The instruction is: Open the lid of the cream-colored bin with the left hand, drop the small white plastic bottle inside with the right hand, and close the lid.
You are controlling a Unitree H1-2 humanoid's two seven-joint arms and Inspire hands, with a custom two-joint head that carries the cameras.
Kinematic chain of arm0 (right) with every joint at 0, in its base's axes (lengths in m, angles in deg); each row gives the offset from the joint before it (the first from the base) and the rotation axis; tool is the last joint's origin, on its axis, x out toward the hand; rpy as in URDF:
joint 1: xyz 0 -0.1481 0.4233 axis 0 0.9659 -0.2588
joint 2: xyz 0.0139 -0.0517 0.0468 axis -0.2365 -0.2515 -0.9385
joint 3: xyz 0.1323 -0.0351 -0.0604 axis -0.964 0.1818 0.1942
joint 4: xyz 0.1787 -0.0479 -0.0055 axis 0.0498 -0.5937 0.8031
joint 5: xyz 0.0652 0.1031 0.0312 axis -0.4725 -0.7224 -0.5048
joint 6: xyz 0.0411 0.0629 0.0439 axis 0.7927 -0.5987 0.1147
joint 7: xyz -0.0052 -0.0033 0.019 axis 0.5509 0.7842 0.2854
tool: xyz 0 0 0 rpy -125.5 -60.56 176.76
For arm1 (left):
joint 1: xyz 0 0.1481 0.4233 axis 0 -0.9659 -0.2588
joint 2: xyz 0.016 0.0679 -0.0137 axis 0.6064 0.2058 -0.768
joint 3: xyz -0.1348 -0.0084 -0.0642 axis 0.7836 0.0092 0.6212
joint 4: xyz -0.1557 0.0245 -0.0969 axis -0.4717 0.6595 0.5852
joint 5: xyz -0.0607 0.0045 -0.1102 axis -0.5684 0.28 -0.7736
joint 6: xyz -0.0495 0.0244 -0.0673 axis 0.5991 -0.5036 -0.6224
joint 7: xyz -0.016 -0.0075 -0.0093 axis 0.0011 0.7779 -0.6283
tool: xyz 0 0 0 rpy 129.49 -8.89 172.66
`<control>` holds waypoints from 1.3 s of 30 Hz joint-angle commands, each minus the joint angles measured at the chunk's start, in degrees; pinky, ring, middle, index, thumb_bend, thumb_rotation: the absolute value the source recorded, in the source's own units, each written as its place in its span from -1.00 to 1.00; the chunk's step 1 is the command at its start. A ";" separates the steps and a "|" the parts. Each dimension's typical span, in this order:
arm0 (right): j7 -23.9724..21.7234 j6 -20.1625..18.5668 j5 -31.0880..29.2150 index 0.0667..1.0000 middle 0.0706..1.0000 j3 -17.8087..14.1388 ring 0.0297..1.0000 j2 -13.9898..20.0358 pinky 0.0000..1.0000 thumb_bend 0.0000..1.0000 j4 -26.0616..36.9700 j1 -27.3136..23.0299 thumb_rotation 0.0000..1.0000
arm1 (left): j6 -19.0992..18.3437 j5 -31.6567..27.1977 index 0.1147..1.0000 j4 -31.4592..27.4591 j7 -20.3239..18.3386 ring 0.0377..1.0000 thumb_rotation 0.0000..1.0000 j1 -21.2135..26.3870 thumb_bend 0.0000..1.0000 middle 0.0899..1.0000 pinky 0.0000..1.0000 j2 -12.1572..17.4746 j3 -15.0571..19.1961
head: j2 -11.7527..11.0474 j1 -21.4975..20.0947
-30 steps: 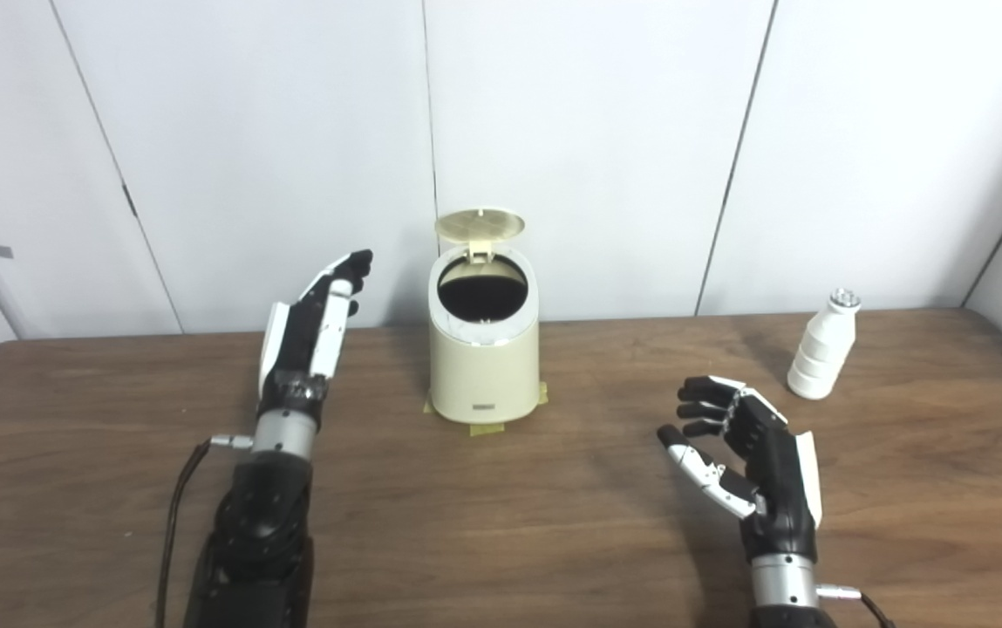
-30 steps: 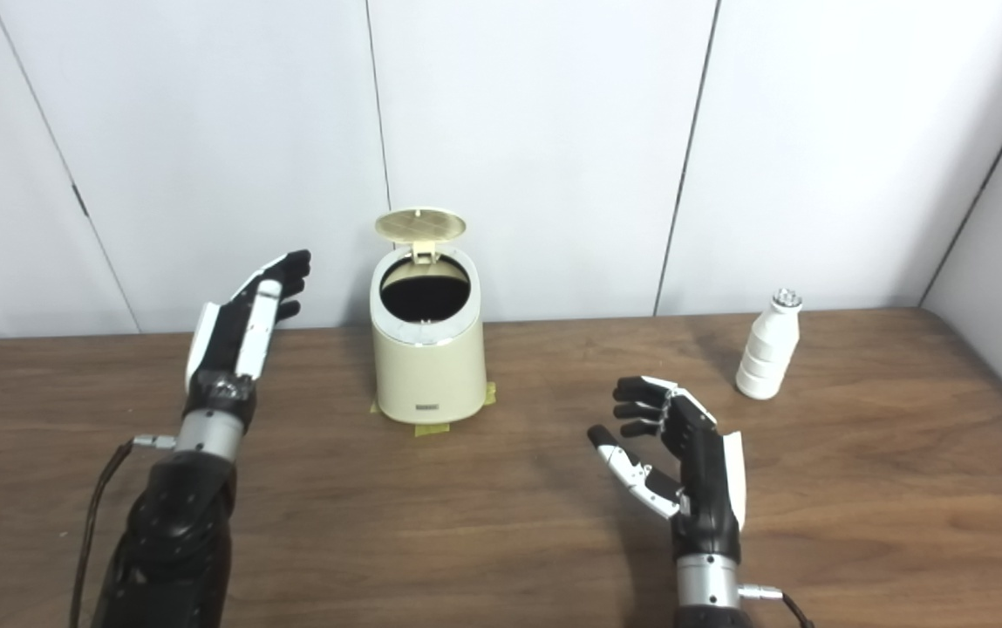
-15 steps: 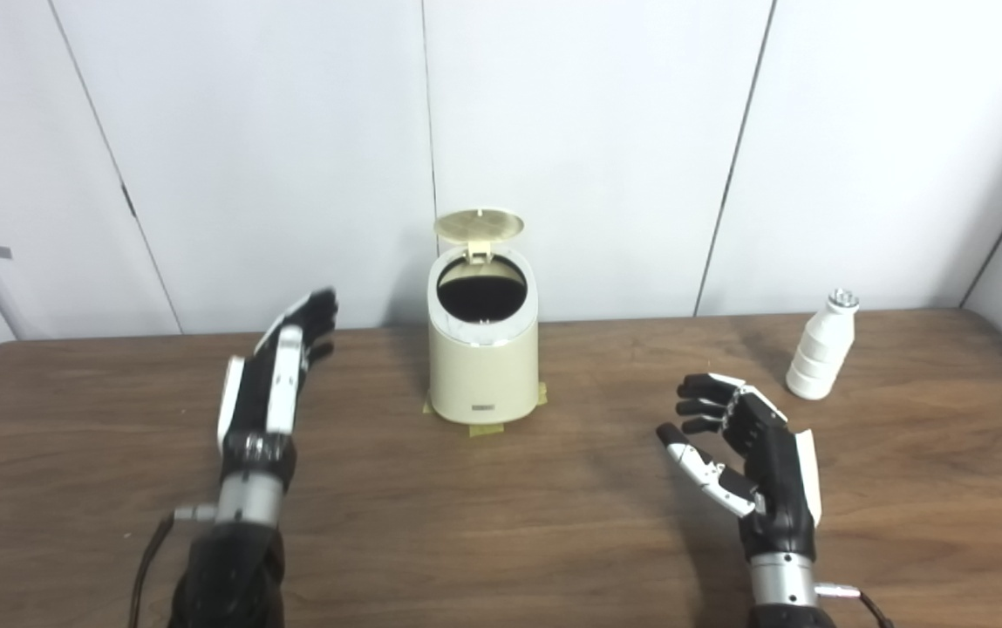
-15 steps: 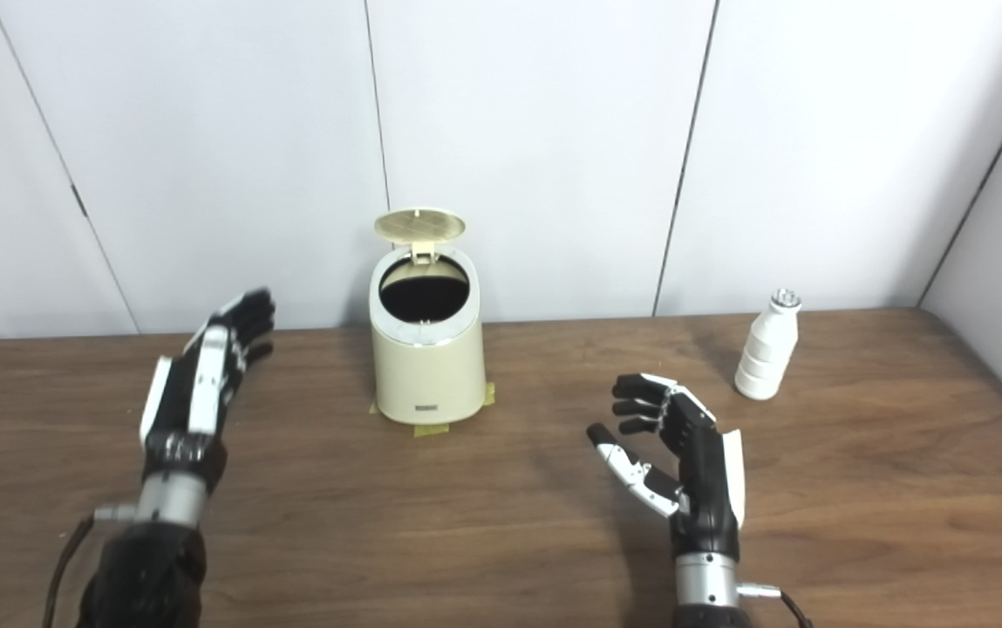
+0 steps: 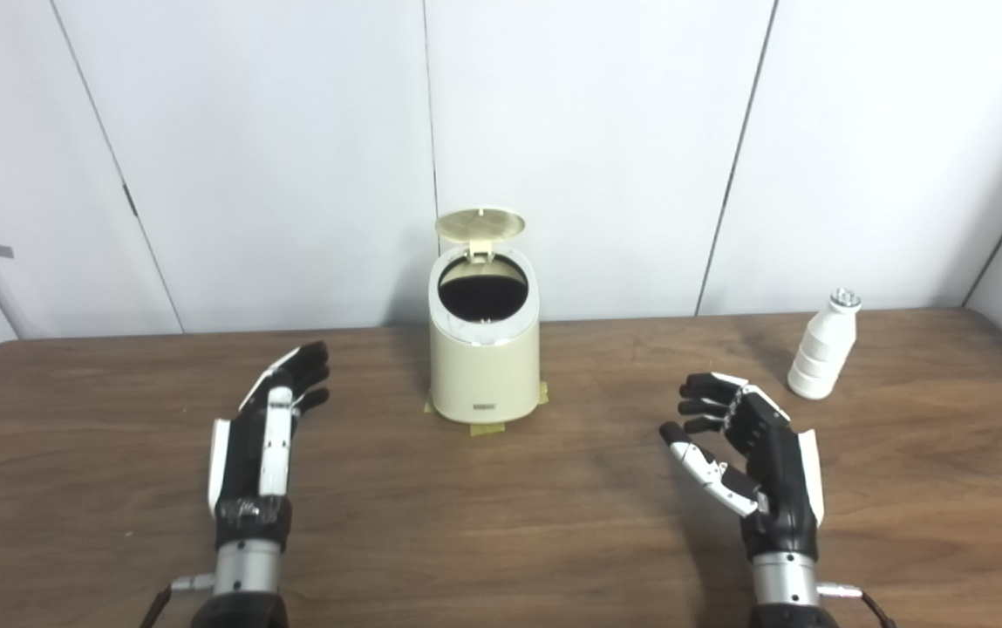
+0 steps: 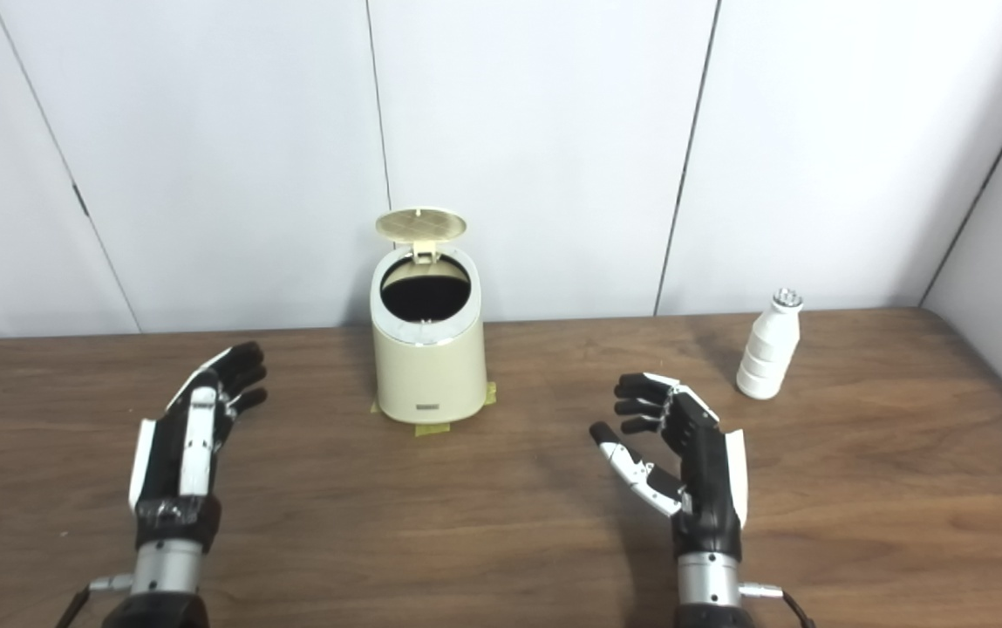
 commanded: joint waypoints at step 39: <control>-2.63 -10.79 1.43 0.31 0.32 -11.36 0.30 16.29 0.01 0.65 17.09 -18.68 -0.16 | 7.24 -2.33 0.53 3.44 0.35 0.65 0.69 -1.53 -0.60 0.61 0.59 0.70 -0.08 | 0.09 -2.40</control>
